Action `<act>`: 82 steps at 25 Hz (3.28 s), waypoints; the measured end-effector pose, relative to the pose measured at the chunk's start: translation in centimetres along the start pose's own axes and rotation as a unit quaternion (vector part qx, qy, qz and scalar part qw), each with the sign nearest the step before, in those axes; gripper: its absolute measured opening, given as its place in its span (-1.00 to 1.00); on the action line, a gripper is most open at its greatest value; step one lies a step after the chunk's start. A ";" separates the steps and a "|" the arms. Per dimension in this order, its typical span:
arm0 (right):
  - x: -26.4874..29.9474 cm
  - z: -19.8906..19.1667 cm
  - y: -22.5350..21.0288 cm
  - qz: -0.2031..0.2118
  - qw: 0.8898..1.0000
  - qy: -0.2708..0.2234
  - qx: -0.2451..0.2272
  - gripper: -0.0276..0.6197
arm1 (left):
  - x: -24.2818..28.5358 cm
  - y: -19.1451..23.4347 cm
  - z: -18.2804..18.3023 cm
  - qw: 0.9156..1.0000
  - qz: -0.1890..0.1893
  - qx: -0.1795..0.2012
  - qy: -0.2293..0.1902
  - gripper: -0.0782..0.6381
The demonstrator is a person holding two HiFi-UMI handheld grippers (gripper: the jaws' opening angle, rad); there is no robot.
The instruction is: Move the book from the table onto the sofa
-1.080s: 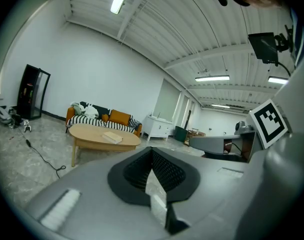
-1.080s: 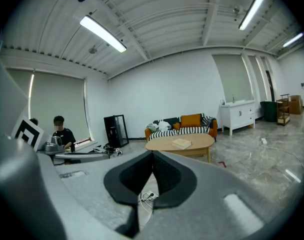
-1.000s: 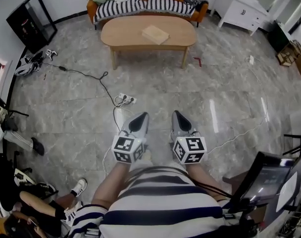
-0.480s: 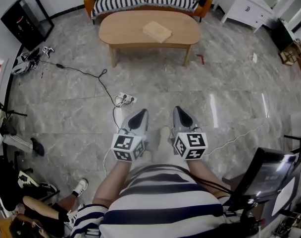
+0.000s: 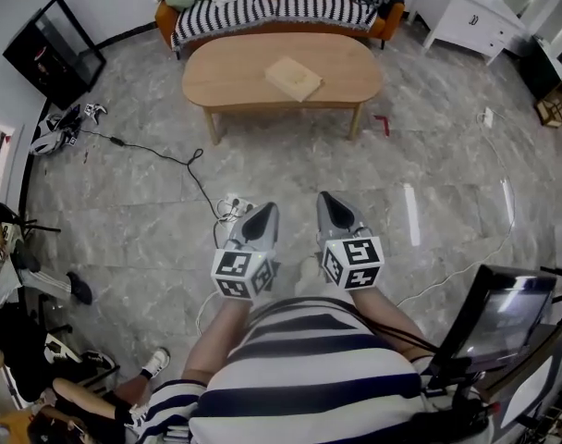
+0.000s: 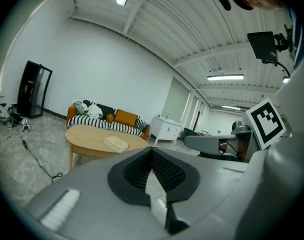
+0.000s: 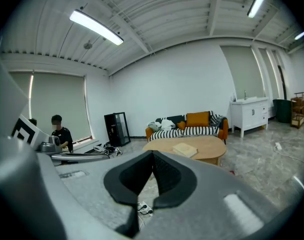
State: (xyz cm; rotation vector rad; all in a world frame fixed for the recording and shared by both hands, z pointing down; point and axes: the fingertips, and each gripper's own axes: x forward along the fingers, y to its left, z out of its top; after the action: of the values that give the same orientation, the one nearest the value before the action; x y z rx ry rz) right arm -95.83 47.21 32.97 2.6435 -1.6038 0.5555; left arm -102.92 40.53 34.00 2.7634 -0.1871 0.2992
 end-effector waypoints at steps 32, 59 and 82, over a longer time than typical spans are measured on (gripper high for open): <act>10.2 3.5 -12.8 -0.025 0.999 0.017 0.019 -0.93 | 17.1 2.3 2.7 1.000 0.007 -0.012 0.023 -0.77; 27.8 8.0 -13.9 -0.039 0.998 0.036 0.025 -0.93 | 28.7 14.1 8.1 0.998 -0.027 -0.013 0.060 -0.70; 34.3 9.2 -16.9 -0.041 0.997 0.058 0.027 -0.93 | 35.1 18.2 8.7 0.996 -0.014 -0.036 0.081 -0.63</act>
State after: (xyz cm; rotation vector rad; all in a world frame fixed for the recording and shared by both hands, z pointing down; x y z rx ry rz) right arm -64.31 24.16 37.64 2.6454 -1.4638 0.7419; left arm -70.35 17.27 40.19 2.6539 -0.1142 0.4964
